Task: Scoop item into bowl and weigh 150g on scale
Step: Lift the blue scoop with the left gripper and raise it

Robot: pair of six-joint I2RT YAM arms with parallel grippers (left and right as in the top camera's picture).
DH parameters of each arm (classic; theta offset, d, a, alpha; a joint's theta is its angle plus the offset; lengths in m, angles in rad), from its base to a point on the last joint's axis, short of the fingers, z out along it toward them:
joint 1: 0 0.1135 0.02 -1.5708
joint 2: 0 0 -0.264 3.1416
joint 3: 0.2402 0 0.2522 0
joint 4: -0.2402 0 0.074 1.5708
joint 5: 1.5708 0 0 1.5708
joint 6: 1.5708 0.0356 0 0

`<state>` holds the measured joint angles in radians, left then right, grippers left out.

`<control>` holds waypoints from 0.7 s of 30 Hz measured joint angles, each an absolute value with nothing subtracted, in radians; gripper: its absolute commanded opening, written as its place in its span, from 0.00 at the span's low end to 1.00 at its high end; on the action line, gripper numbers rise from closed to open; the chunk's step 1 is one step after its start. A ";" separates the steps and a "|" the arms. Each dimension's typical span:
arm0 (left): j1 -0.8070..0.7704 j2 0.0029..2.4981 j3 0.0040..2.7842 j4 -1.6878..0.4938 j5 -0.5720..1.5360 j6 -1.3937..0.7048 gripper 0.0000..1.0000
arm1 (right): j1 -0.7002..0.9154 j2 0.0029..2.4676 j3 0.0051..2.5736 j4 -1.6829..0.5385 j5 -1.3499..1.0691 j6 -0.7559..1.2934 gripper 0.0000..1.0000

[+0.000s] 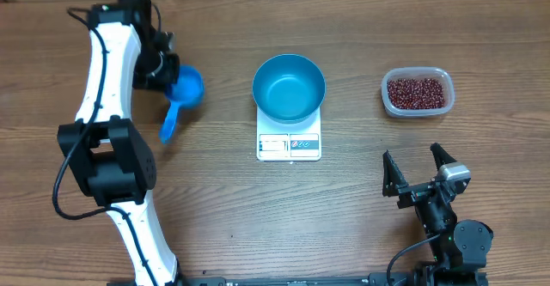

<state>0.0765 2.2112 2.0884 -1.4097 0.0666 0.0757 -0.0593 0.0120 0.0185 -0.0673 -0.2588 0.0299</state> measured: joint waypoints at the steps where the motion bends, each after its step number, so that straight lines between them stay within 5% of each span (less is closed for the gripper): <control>1: 0.076 2.211 2.129 -1.439 0.067 0.059 0.04 | -0.059 0.012 0.019 -0.067 -0.259 0.030 1.00; 12: 0.076 2.211 2.307 -1.568 0.070 -0.260 0.04 | -0.059 0.012 0.019 -0.067 -0.259 0.030 1.00; 21: 0.076 2.211 2.307 -1.586 0.074 -0.322 0.04 | -0.059 0.012 0.019 -0.067 -0.259 0.030 1.00</control>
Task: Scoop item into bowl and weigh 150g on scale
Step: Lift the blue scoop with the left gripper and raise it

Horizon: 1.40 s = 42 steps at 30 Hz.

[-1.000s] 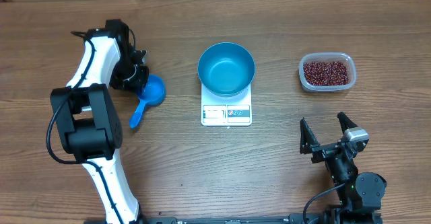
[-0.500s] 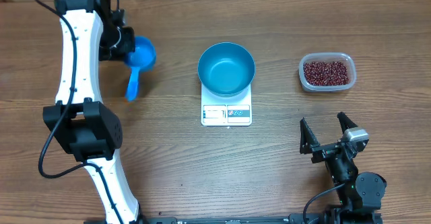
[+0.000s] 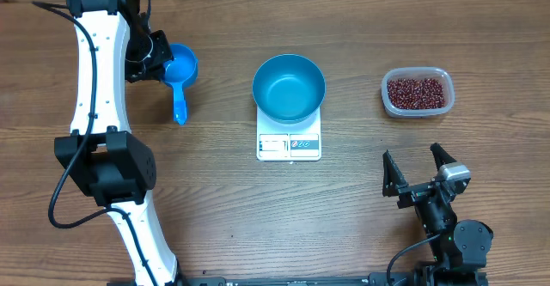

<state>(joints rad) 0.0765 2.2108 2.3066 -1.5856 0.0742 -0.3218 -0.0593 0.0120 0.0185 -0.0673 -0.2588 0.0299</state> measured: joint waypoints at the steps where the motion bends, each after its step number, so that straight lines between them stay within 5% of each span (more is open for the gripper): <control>1: 0.076 2.211 2.307 -1.587 0.074 -0.323 0.04 | -0.059 0.012 0.019 -0.068 -0.259 0.030 1.00; 42: -0.094 2.211 2.307 -1.586 0.002 -0.522 0.04 | -0.059 0.012 0.019 -0.067 -0.259 0.030 1.00</control>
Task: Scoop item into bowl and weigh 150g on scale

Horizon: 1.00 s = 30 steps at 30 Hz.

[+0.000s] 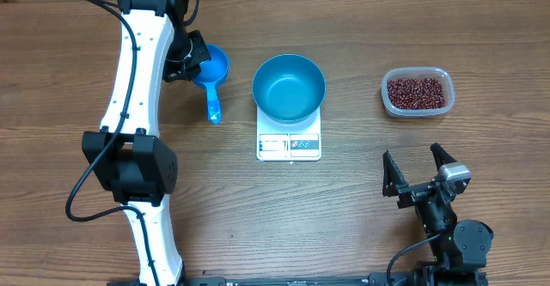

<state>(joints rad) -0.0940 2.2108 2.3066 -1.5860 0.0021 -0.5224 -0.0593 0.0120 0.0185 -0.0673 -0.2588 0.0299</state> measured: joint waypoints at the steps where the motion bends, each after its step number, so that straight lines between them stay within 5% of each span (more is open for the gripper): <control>1: -0.095 2.211 2.307 -1.586 0.002 -0.523 0.04 | -0.059 0.012 0.019 -0.068 -0.259 0.030 1.00; 24: -0.097 2.211 2.307 -1.585 0.003 -0.528 0.04 | -0.059 0.012 0.019 -0.022 -0.317 0.184 1.00; 30: -0.097 2.211 2.307 -1.583 0.003 -0.538 0.04 | -0.059 0.017 0.090 -0.205 -0.332 0.223 1.00</control>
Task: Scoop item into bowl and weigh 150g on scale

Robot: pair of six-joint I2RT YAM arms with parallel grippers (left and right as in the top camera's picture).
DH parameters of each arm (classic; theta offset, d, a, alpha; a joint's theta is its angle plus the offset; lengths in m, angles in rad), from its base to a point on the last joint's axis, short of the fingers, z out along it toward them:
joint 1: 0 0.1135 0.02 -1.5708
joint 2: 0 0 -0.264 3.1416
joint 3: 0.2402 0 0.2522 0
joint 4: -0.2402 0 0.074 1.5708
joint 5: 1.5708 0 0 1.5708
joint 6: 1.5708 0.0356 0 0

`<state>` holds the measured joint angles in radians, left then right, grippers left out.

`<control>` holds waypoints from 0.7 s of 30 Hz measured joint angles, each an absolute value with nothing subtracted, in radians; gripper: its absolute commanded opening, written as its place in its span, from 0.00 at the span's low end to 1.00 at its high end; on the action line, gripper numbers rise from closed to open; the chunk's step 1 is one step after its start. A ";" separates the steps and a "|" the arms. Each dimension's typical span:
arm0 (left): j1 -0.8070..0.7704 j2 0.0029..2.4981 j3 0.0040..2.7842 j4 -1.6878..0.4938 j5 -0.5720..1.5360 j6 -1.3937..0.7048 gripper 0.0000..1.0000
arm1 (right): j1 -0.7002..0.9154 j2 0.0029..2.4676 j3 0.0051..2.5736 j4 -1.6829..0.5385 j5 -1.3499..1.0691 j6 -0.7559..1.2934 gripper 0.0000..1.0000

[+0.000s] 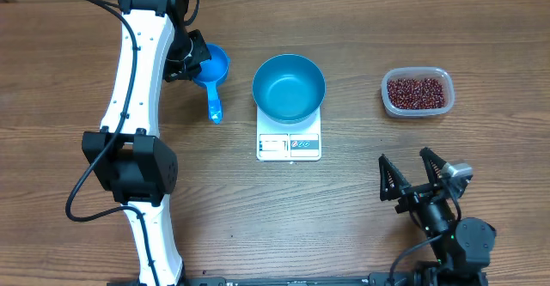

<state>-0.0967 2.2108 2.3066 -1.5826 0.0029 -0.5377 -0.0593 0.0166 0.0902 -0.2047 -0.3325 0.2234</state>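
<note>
My left gripper (192,63) is shut on the left rim of the blue scoop (214,68), whose handle points toward the table's front. The scoop is empty and sits just left of the blue bowl (289,88). That bowl is empty and stands on the white scale (289,146) at the table's centre. A clear container of red beans (417,92) is at the right. Near the front right, my right gripper (410,176) is open with nothing between its fingers.
The long white left arm (129,106) reaches from the front left up to the scoop. Bare wooden table (361,28) surrounds the scale, and its back edge runs along the top of the view.
My right gripper has turned and shifted slightly to the left, still open. The left gripper and the scoop are where they were.
My left gripper held the scoop at the far left with its handle tilted. Then the scoop was a little further back with the handle straight. Then it was beside the bowl's left side, where it remains. The right gripper stayed open throughout.
</note>
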 measured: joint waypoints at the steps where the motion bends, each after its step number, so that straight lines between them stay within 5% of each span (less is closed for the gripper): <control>1: -0.097 2.211 2.307 -1.582 0.003 -0.542 0.04 | -0.059 0.023 0.122 -0.239 -0.330 0.228 1.00; 13: -0.097 2.211 2.307 -1.582 0.070 -0.690 0.04 | -0.059 0.555 0.710 -0.562 -0.340 0.236 1.00; 21: -0.099 2.211 2.307 -1.562 0.180 -0.809 0.04 | -0.059 1.061 0.993 -0.422 -0.781 0.263 1.00</control>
<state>-0.0994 2.2108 2.3066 -1.5620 0.1802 -0.8089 -0.0593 1.0611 0.9928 -0.4221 -0.7815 0.2626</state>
